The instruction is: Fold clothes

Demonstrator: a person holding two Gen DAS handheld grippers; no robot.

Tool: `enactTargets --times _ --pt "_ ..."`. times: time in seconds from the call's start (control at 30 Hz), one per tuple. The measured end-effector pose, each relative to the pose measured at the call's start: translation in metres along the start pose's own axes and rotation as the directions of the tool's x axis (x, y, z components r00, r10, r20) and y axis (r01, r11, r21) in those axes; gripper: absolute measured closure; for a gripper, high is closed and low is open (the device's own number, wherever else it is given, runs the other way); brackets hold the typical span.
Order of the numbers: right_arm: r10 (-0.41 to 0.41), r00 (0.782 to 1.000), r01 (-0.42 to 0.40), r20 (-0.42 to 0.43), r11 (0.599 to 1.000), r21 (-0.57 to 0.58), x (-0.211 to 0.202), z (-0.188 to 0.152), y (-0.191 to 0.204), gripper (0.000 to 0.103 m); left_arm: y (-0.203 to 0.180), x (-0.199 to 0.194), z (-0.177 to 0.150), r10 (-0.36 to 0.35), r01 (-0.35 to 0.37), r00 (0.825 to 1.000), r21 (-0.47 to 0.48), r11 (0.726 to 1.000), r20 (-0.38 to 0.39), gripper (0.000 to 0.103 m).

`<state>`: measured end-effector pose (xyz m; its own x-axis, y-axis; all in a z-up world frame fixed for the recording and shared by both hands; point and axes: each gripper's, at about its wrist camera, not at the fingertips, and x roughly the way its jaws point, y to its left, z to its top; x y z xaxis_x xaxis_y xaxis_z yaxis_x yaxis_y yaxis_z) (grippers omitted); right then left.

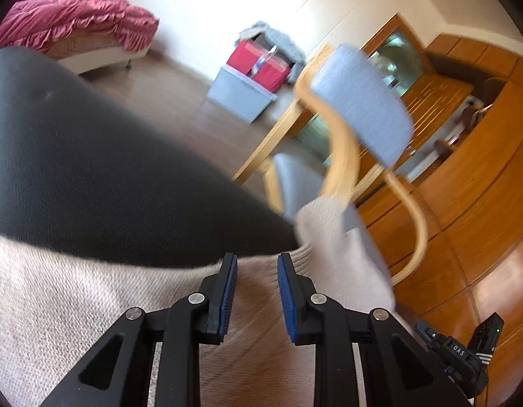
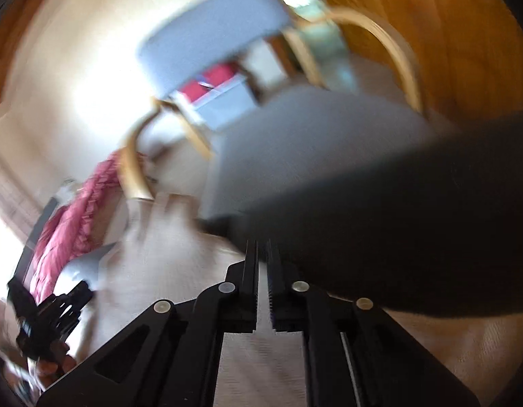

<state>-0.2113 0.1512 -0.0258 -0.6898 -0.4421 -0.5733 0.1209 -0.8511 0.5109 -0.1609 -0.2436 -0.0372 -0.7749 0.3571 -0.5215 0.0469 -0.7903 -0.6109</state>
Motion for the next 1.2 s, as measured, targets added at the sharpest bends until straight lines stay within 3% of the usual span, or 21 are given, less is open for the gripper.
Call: enactTargets --times 0.1,0.2,0.27,0.37,0.57,0.7,0.8,0.87,0.9,0.97,1.03,1.2 --pt "0.228 0.971 -0.233 -0.068 0.969 -0.086 0.008 -0.004 0.033 0.088 -0.011 0.004 -0.002 -0.039 0.041 0.999 0.038 0.998 -0.036 0.077" --pt "0.313 0.916 -0.346 -0.249 0.933 -0.099 0.044 -0.024 0.056 0.070 -0.017 0.030 -0.011 0.061 -0.043 0.988 0.128 0.991 -0.143 0.080" --pt "0.256 0.917 -0.290 -0.304 0.954 -0.073 0.062 -0.032 0.051 0.074 -0.017 0.032 -0.010 0.081 -0.061 0.987 0.145 0.988 -0.138 0.079" --pt "0.250 0.932 -0.263 -0.261 0.965 -0.017 0.053 -0.027 0.035 0.078 -0.008 0.031 -0.006 0.106 -0.091 0.987 0.124 0.988 -0.123 0.086" --pt "0.255 0.931 -0.266 -0.261 0.964 -0.008 0.047 -0.027 0.025 0.079 0.018 0.017 0.007 0.132 -0.132 0.990 0.003 0.991 -0.054 0.088" --pt "0.258 0.930 -0.269 -0.262 0.963 -0.007 0.032 -0.027 0.018 0.079 0.029 -0.003 0.011 0.216 -0.214 0.976 -0.091 0.973 0.020 0.077" --pt "0.264 0.928 -0.274 -0.264 0.962 -0.003 0.040 -0.028 0.025 0.079 0.010 -0.011 0.008 0.075 -0.073 0.997 -0.070 0.995 0.026 0.074" --pt "0.266 0.927 -0.276 -0.264 0.961 -0.002 0.040 -0.028 0.026 0.079 -0.010 -0.001 0.000 -0.045 0.044 0.997 -0.017 0.999 -0.055 0.074" --pt "0.266 0.927 -0.276 -0.265 0.961 -0.002 0.039 -0.028 0.026 0.079 -0.018 0.008 -0.006 -0.049 0.052 0.993 0.028 0.998 -0.105 0.074" --pt "0.265 0.927 -0.276 -0.265 0.961 -0.004 0.036 -0.028 0.025 0.079 -0.032 0.031 -0.022 0.008 0.021 0.979 0.142 0.990 -0.202 0.074" --pt "0.265 0.927 -0.276 -0.265 0.961 -0.004 0.036 -0.028 0.025 0.079 -0.034 0.037 -0.026 0.016 0.023 0.979 0.185 0.983 -0.203 0.076" --pt "0.270 0.925 -0.281 -0.267 0.960 -0.001 0.035 -0.028 0.024 0.079 -0.004 0.036 -0.015 -0.066 0.079 0.979 0.060 0.995 -0.192 0.083"
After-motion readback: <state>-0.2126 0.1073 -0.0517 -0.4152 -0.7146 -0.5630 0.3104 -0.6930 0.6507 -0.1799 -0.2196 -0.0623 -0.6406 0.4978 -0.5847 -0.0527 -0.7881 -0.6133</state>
